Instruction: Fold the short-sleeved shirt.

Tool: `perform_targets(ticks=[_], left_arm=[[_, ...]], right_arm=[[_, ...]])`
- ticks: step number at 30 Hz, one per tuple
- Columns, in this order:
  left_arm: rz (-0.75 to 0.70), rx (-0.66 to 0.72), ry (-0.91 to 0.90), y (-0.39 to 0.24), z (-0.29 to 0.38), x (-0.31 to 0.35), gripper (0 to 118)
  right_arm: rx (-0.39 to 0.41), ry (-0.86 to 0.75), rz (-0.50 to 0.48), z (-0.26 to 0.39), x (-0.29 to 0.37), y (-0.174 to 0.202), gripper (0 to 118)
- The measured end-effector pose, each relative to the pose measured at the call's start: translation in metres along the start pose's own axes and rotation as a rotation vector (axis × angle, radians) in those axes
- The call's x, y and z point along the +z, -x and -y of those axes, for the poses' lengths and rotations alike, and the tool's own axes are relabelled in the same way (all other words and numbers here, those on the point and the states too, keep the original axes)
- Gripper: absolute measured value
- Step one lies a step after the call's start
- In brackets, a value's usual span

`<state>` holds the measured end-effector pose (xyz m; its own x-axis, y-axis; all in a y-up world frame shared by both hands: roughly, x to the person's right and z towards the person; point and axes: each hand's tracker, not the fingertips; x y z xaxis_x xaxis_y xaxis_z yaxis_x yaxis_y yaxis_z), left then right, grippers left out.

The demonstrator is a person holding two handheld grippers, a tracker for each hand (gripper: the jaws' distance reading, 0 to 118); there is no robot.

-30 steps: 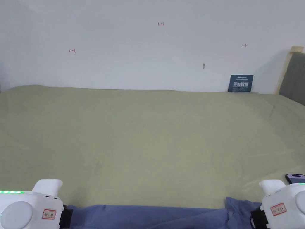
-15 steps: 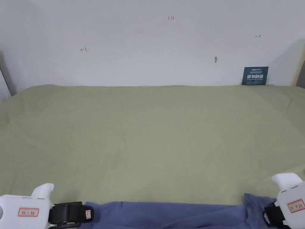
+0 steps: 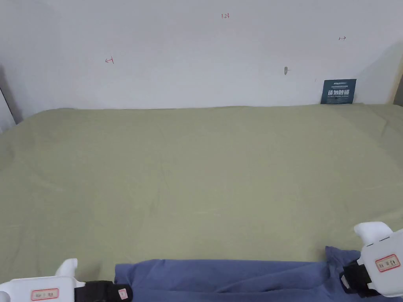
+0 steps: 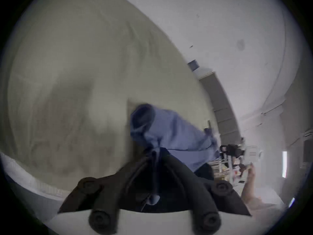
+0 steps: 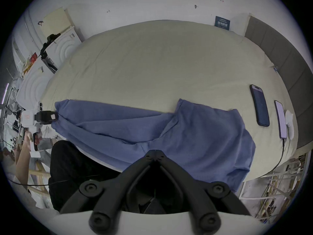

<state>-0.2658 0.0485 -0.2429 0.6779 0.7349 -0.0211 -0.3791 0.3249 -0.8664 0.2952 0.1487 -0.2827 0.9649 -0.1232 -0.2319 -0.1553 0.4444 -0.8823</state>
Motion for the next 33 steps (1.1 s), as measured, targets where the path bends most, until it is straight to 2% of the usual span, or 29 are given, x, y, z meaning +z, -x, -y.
perform_targets(ticks=[1, 3, 6, 10, 13, 19, 24, 25, 26, 27, 28, 31, 32, 33], left_arm=[[-0.05, -0.005, 0.023, -0.003, 0.005, -0.006, 7], [0.016, 0.012, 0.004, 0.01, 0.002, -0.008, 7], [0.009, -0.009, -0.028, -0.005, -0.005, -0.001, 7], [0.12, -0.14, -0.096, -0.058, -0.021, 0.012, 7], [0.183, -0.25, -0.079, -0.114, -0.022, 0.003, 7], [0.208, -0.379, 0.065, -0.193, -0.003, -0.076, 7], [0.108, -0.429, 0.181, -0.209, 0.014, -0.157, 9], [0.072, -0.436, 0.204, -0.208, 0.016, -0.17, 19], [0.019, -0.405, 0.212, -0.205, 0.017, -0.18, 44], [-0.02, -0.378, 0.219, -0.203, 0.019, -0.184, 81], [-0.027, -0.343, 0.204, -0.202, 0.02, -0.186, 86], [0.09, -0.294, 0.168, -0.203, 0.017, -0.164, 78], [0.141, -0.293, 0.152, -0.203, 0.015, -0.155, 67], [0.169, -0.302, 0.138, -0.203, 0.012, -0.147, 39]], right_arm=[[-0.003, 0.002, -0.007, 0.001, -0.001, 0.001, 0], [-0.007, 0.001, -0.022, 0.003, -0.002, 0.002, 0], [-0.007, 0.001, -0.028, 0.007, 0.002, -0.001, 0], [-0.011, -0.017, -0.02, 0.006, 0.013, -0.009, 0], [-0.032, -0.042, -0.009, 0.004, 0.019, -0.02, 0], [-0.102, -0.059, 0.011, 0.007, 0.023, -0.049, 0], [-0.136, -0.047, 0.045, 0.013, 0.019, -0.067, 0], [-0.135, -0.043, 0.049, 0.013, 0.017, -0.069, 0], [-0.134, -0.036, 0.051, 0.014, 0.015, -0.069, 0], [-0.134, -0.028, 0.05, 0.013, 0.013, -0.07, 0], [-0.132, -0.02, 0.048, 0.013, 0.01, -0.07, 0], [-0.131, -0.009, 0.046, 0.011, 0.005, -0.068, 0], [-0.13, -0.006, 0.043, 0.01, 0.003, -0.067, 0], [-0.129, -0.003, 0.04, 0.009, 0.002, -0.066, 0]])
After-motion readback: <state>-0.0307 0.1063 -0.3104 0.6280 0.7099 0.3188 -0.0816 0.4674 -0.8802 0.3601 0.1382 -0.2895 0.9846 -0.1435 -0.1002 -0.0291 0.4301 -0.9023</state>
